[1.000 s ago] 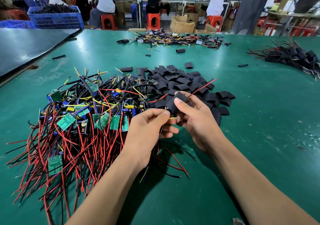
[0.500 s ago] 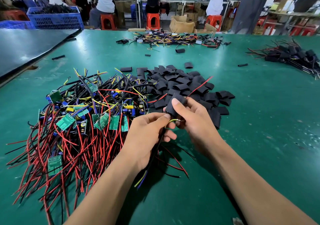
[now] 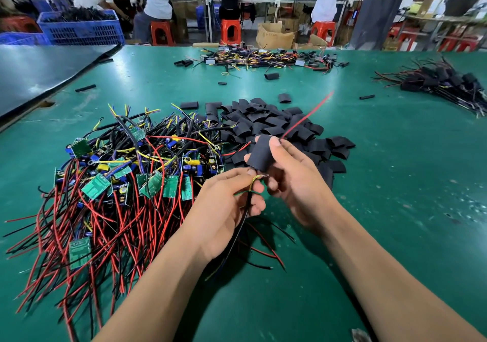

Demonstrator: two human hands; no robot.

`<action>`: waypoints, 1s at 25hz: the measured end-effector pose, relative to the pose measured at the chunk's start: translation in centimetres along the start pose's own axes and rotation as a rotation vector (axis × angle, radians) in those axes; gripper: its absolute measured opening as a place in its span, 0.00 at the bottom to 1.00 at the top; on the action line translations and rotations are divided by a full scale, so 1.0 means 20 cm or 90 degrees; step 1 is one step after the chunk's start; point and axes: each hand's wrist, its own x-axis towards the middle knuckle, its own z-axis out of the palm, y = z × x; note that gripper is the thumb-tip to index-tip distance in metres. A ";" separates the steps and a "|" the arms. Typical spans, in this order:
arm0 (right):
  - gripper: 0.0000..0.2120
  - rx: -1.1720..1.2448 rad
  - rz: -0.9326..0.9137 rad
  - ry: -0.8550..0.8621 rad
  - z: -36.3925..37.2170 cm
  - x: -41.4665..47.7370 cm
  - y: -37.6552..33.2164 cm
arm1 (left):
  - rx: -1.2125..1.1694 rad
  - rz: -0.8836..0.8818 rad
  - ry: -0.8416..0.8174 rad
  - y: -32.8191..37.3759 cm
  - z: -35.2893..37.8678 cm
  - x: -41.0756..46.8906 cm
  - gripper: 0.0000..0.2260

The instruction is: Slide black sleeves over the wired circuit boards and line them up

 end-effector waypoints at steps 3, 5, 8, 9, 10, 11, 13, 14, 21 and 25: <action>0.19 0.068 0.018 -0.040 0.00 -0.01 -0.01 | -0.052 -0.052 -0.038 0.01 -0.01 0.00 0.10; 0.19 0.112 0.035 -0.058 0.00 -0.02 -0.01 | -0.094 -0.088 -0.075 0.02 -0.01 -0.01 0.11; 0.16 0.160 0.047 -0.068 0.00 -0.02 -0.01 | -0.126 -0.102 -0.113 0.02 0.00 -0.02 0.09; 0.16 0.168 0.049 -0.068 0.01 -0.02 -0.01 | -0.133 -0.104 -0.116 0.02 0.00 -0.02 0.08; 0.17 0.175 0.052 -0.069 0.02 -0.03 -0.01 | -0.140 -0.109 -0.114 0.01 0.01 -0.02 0.07; 0.19 0.179 0.055 -0.068 0.02 -0.02 -0.01 | -0.147 -0.115 -0.110 0.01 0.01 -0.01 0.06; 0.21 0.176 0.050 -0.058 0.03 -0.03 0.00 | -0.159 -0.124 -0.102 0.01 0.01 -0.01 0.05; 0.19 0.175 0.040 -0.051 0.03 -0.03 -0.01 | -0.162 -0.125 -0.098 0.01 0.01 -0.01 0.05; 0.22 0.128 0.043 -0.033 0.00 -0.01 -0.02 | -0.063 -0.073 -0.052 0.01 0.01 0.00 0.07; 0.13 0.040 0.002 -0.011 -0.05 0.00 -0.03 | 0.070 0.050 0.053 -0.02 -0.01 0.01 0.06</action>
